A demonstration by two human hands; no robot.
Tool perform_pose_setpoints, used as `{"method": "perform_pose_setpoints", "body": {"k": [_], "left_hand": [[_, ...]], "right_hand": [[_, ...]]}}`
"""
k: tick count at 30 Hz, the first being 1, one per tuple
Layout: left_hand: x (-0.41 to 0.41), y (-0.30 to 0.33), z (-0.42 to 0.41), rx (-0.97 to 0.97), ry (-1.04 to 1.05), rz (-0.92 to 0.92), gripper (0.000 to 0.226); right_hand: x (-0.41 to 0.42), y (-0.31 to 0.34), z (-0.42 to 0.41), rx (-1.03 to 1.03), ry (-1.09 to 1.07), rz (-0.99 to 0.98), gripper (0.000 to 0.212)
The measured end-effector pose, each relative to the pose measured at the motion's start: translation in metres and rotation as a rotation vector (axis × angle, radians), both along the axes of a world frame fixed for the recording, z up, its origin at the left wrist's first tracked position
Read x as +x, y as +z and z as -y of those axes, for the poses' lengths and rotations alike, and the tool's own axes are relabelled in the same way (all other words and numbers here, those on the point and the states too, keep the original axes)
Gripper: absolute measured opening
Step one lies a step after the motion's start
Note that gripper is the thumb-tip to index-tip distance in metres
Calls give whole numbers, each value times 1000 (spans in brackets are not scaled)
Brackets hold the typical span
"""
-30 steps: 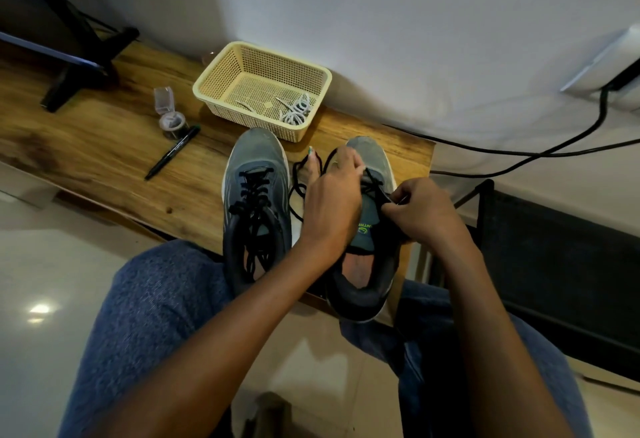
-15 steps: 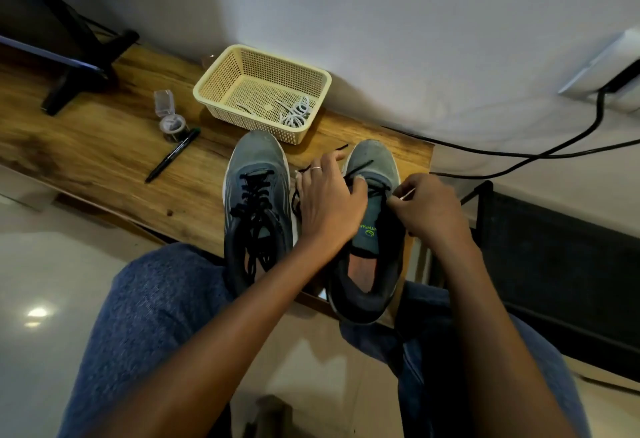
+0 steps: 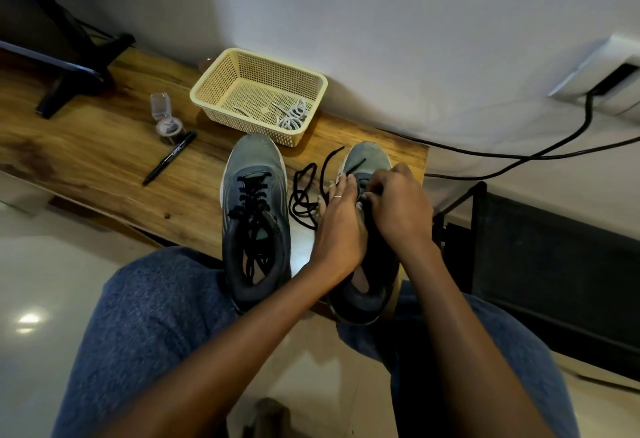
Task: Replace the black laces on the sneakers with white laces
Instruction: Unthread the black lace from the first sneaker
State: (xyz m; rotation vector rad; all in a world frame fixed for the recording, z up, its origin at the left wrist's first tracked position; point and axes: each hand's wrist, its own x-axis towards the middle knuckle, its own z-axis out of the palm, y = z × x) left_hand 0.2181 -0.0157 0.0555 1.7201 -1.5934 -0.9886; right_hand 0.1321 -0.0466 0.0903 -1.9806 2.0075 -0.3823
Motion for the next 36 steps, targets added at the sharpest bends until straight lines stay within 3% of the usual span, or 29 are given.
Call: {"method": "perform_pose_setpoints", "body": {"k": [5,9,14,18,22,27,32,36], "left_hand": [[0,3,4,32,58,-84,50],[-1,8,4,34,7,-85,49],[1,9,5,58,-17,-71,48],[1,10,8,71,-35,-55,53],[7,11,11,76,-91,2,56],[17,3,10,38,-184,173,43],[15,12,9,66,-210,258,38],[14,14,10,39,-204,334,27]], "right_hand": [[-12,3,3,-34,-212,156,12],[-20,4,2,-40,-359,124,17],[-13,7,2,-28,-109,6,25],[-3,9,0,21,108,-221,34],[2,10,8,10,156,-296,28],[-2,13,12,41,173,-280,16],[-10,12,12,46,175,-240,23],[-8,9,12,13,192,-328,16]]}}
